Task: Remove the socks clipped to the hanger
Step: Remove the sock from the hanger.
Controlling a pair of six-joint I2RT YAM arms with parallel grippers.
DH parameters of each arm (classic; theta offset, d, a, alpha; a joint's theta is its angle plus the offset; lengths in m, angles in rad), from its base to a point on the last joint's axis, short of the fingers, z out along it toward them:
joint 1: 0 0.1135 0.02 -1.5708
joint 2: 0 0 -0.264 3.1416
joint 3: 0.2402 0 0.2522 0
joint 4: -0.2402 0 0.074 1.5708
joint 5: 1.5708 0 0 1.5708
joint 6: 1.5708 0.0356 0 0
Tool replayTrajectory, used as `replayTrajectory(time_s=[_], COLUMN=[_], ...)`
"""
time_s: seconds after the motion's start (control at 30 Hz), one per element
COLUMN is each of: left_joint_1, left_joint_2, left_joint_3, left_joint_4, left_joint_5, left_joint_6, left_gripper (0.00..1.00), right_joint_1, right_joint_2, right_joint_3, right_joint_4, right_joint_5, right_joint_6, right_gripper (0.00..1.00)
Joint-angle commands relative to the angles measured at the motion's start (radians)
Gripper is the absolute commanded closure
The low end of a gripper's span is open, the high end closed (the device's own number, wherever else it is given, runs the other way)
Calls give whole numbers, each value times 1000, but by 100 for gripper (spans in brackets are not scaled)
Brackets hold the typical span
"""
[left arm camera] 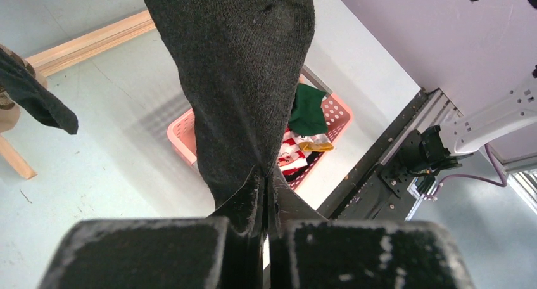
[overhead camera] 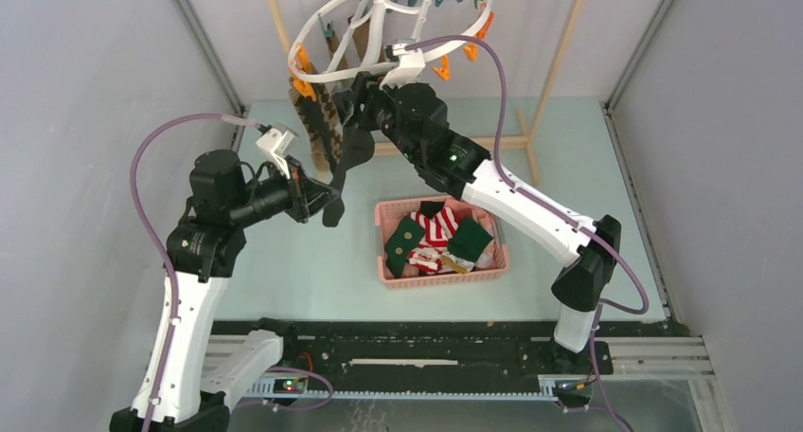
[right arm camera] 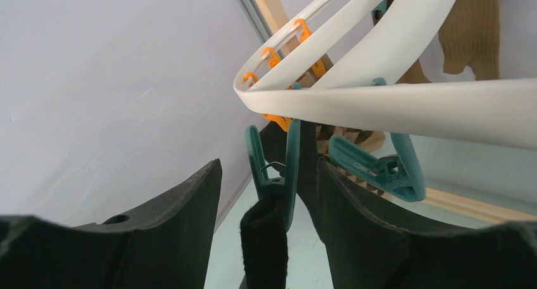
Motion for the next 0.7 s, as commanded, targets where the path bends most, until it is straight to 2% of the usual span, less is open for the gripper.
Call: replayTrajectory(time_s=[0.0, 0.13, 0.47, 0.67], left_joint_1=[-8, -8, -11, -11], left_joint_2=[-13, -10, -17, -18], left_joint_3=[21, 21, 36, 37], left_joint_4=[-10, -10, -33, -41], left_joint_5=[4, 4, -4, -8], left_joint_6=[27, 26, 28, 31], left_gripper=[100, 100, 100, 100], right_joint_1=[25, 35, 46, 48], right_joint_2=[18, 30, 67, 73], right_joint_3=[56, 57, 58, 62], right_joint_4=[9, 25, 150, 189], right_joint_5=[44, 99, 201, 209], right_joint_6=[-84, -113, -121, -127], right_gripper=[35, 36, 56, 53])
